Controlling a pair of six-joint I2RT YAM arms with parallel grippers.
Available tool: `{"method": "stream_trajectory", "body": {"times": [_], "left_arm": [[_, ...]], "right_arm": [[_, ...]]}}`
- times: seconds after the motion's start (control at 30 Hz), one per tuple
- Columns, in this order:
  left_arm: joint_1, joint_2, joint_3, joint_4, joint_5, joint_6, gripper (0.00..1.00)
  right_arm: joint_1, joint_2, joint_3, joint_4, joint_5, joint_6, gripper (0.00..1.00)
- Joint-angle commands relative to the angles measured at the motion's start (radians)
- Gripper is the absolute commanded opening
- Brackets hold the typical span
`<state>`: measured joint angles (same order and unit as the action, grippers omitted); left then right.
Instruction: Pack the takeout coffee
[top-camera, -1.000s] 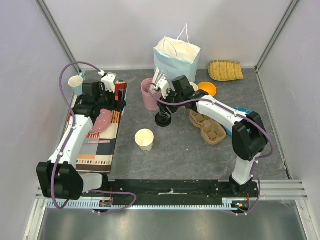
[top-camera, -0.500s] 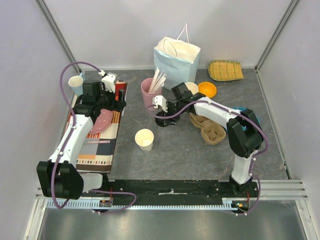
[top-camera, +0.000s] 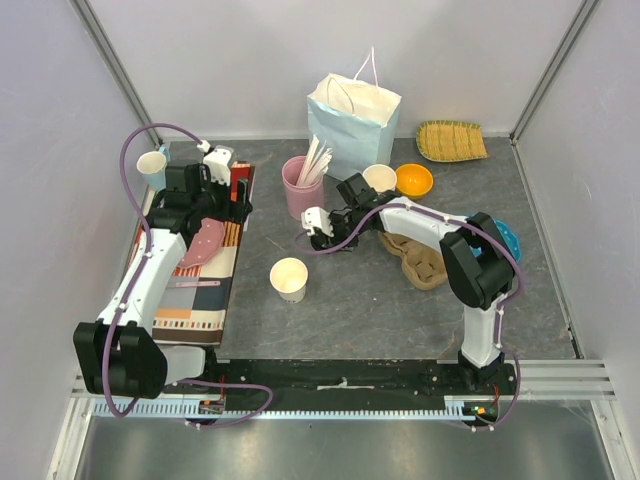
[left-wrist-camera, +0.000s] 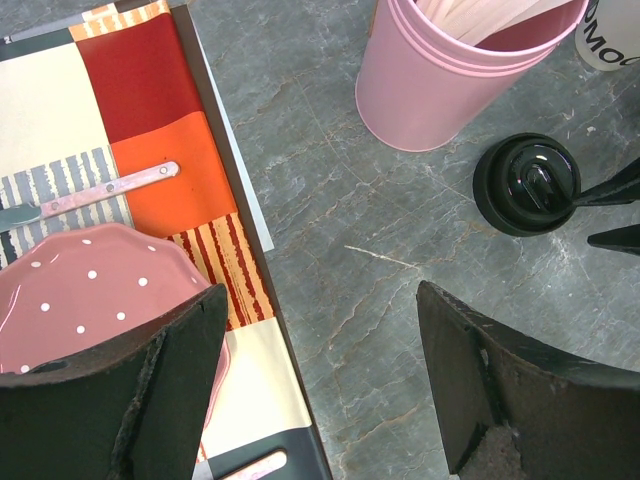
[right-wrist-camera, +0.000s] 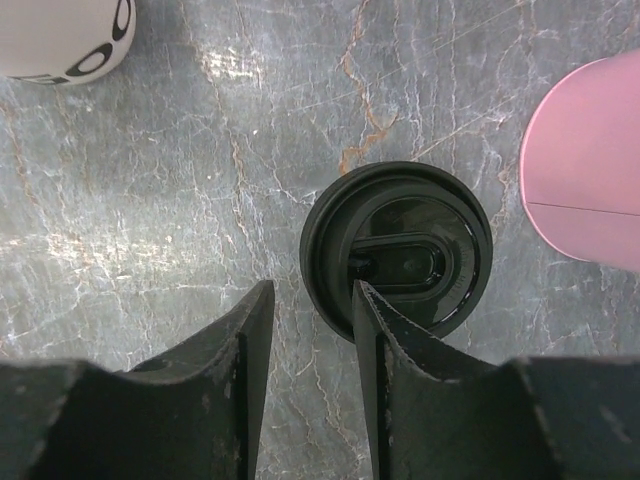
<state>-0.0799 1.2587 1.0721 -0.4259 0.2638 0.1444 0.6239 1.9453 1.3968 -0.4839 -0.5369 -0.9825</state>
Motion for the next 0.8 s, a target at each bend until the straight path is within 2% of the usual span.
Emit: {"method": "stream_trajectory", "body": {"times": [0.0,0.13,0.4,0.53,0.77], "left_arm": [[0.003,-0.002,-0.006,0.007,-0.001,0.029,0.83],[0.003,0.001,-0.006,0.007,-0.001,0.030,0.83],[0.003,0.004,-0.005,0.007,-0.001,0.034,0.82],[0.003,0.005,-0.001,0.007,0.000,0.034,0.82],[0.002,0.005,-0.001,0.007,0.000,0.038,0.82]], "right_arm": [[0.013,0.033,0.036,0.007,0.012,-0.044,0.44],[0.017,0.061,0.063,0.007,0.023,-0.033,0.35],[0.030,0.061,0.061,0.002,0.037,-0.038,0.29],[0.031,0.069,0.073,-0.013,0.038,-0.032,0.16],[0.033,0.038,0.085,-0.050,0.015,-0.024,0.02]]}}
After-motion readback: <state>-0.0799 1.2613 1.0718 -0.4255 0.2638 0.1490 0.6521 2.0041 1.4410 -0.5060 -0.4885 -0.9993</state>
